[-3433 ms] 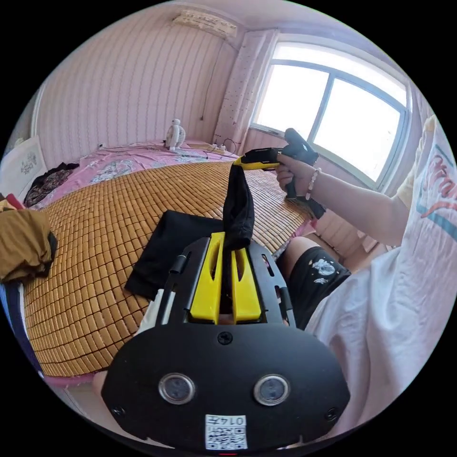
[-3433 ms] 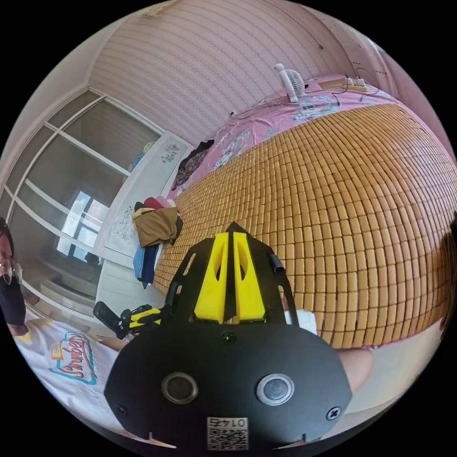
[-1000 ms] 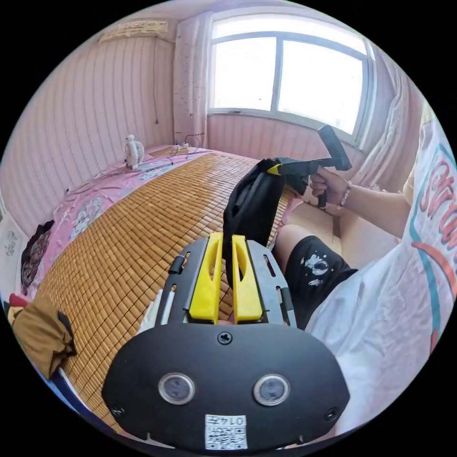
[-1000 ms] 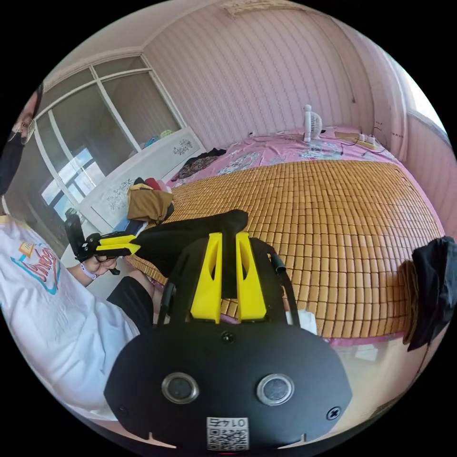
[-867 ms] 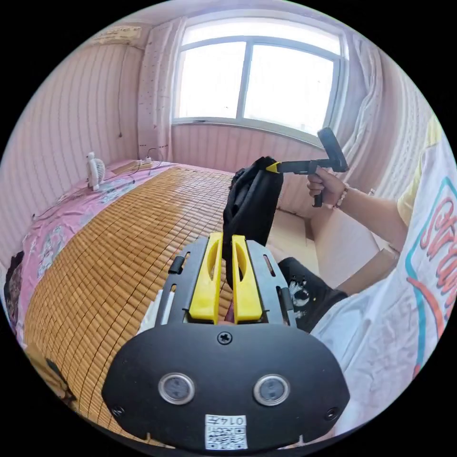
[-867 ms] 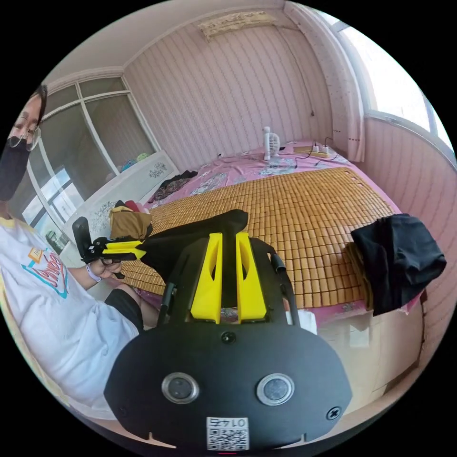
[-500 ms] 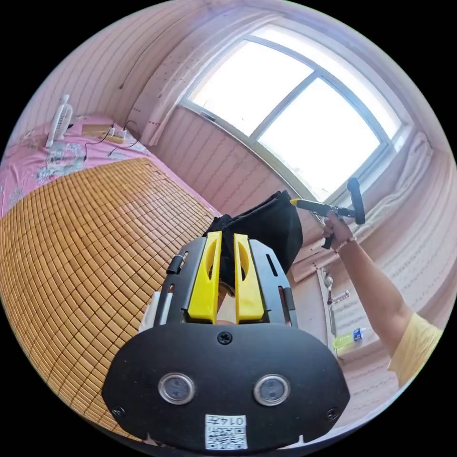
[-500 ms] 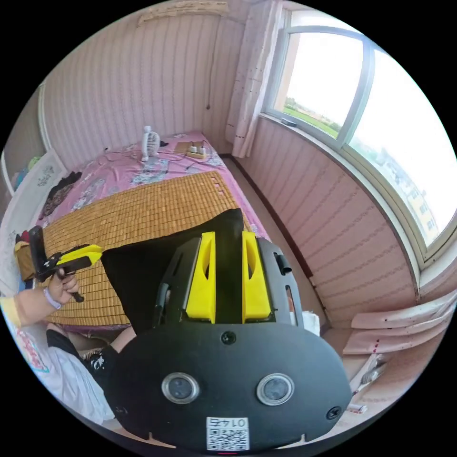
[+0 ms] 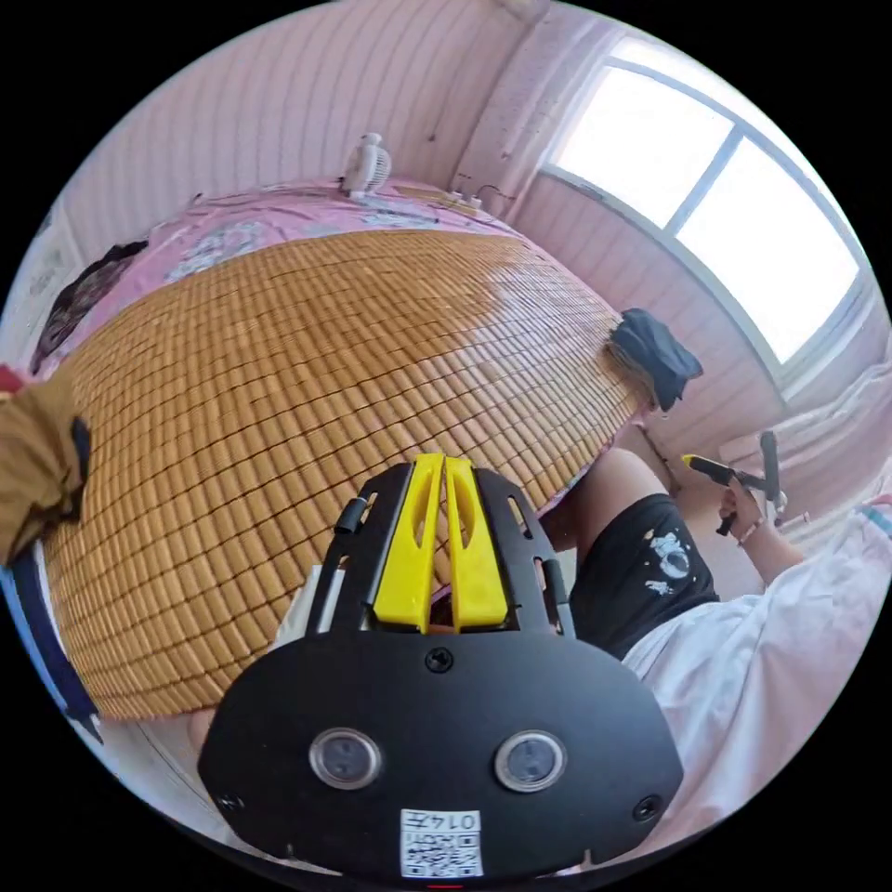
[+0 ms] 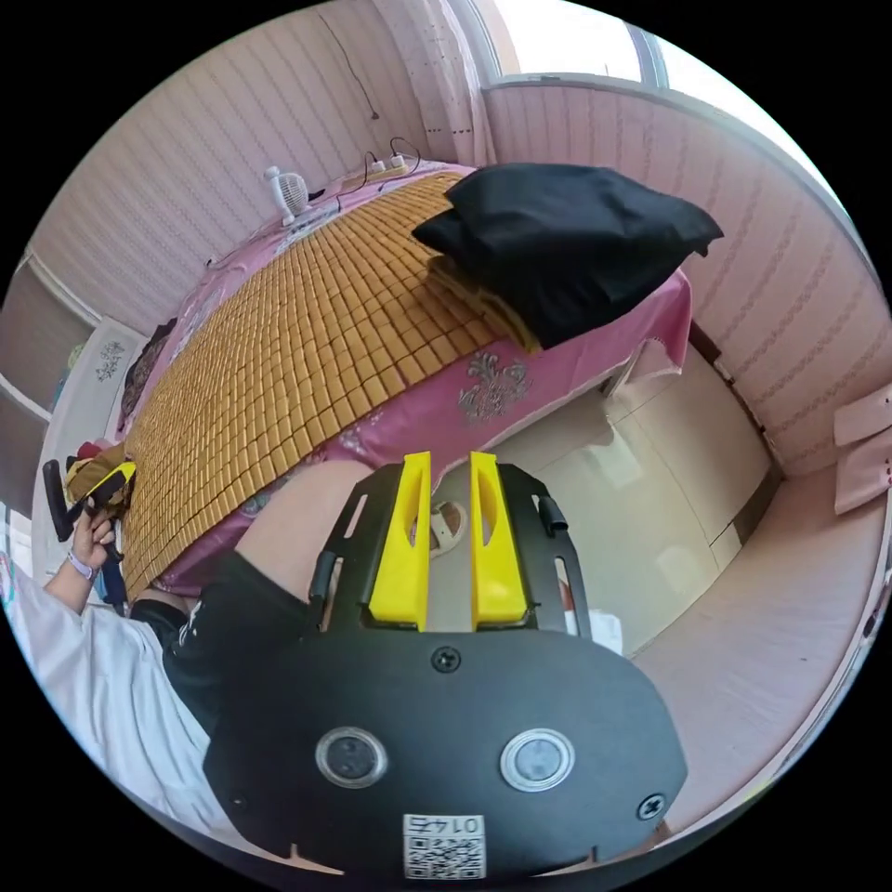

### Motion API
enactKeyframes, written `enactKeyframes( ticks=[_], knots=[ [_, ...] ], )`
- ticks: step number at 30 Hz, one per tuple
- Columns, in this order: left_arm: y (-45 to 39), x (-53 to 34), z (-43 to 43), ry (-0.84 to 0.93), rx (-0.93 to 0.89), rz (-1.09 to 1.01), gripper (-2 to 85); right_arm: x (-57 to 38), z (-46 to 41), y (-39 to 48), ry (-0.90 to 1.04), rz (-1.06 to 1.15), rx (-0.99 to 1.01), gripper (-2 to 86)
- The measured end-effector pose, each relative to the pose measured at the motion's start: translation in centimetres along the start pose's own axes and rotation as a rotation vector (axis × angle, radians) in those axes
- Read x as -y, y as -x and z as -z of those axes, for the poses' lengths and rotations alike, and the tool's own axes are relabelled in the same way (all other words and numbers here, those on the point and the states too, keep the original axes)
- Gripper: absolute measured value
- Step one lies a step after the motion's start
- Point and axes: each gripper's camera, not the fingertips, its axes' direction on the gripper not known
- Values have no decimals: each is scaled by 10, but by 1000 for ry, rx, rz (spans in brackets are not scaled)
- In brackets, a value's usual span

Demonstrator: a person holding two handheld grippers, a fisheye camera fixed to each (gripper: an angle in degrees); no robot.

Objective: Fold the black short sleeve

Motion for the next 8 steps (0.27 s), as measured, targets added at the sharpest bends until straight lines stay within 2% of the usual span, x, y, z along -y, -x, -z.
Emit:
enactKeyframes(
  ticks=[2,8],
  knots=[
    [39,-52,47,-87,81,188,-9,-8,3,33,5,77,-9,25],
    [97,-172,136,-300,270,451,-10,61,24,159,-108,381,61,-2]
  ],
)
